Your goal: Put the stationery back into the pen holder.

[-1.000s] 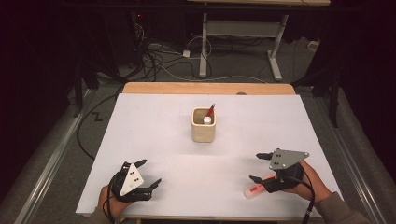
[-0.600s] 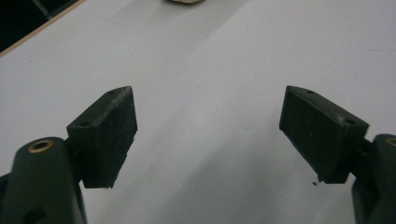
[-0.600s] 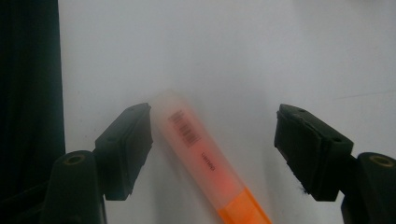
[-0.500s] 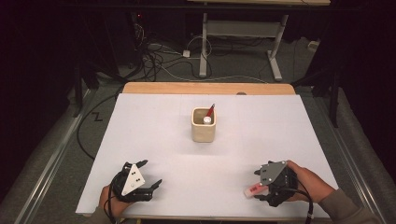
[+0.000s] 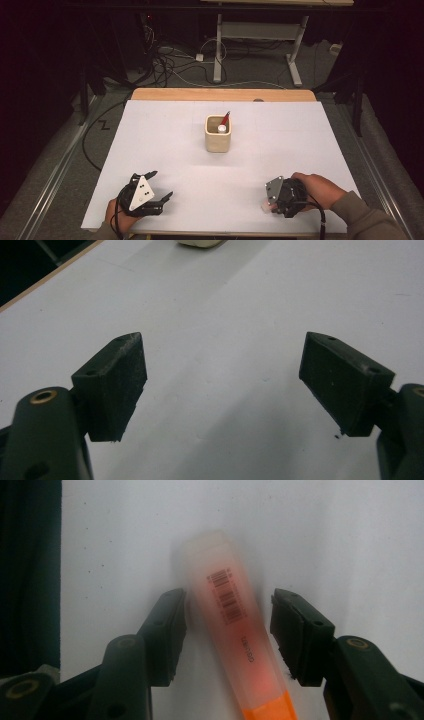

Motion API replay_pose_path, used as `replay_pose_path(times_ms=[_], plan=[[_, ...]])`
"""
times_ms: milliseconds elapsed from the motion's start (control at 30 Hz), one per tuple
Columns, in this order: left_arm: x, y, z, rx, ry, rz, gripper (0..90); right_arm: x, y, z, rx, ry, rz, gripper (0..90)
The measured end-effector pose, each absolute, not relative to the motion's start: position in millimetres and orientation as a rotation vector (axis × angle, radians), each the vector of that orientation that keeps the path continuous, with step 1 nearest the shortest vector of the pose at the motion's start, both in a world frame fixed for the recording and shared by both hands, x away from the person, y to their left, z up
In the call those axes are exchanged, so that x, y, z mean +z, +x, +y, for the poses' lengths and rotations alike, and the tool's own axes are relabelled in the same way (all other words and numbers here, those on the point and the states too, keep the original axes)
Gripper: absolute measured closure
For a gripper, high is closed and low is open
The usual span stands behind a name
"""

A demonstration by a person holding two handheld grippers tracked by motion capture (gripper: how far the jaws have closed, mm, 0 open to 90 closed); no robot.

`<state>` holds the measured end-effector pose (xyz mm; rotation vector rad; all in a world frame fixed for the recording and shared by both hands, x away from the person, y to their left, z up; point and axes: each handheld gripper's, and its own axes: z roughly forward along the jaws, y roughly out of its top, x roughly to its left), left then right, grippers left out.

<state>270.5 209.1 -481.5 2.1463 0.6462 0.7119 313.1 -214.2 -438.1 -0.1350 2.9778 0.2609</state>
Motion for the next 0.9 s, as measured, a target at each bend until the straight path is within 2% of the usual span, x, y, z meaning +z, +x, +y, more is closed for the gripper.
replay_pose_path(times_ms=[333,633,900], plan=[[-482,270,207,0.716,2.150,0.633,18.5,-438,322,-209,0.274,-0.189,3.040,65.3],[-481,270,207,0.716,2.148,0.635,18.5,-435,317,-217,0.374,-0.177,2.970,66.2],[-482,270,207,0.714,2.147,0.638,18.4,-410,317,-237,0.743,-0.011,2.811,66.3]])
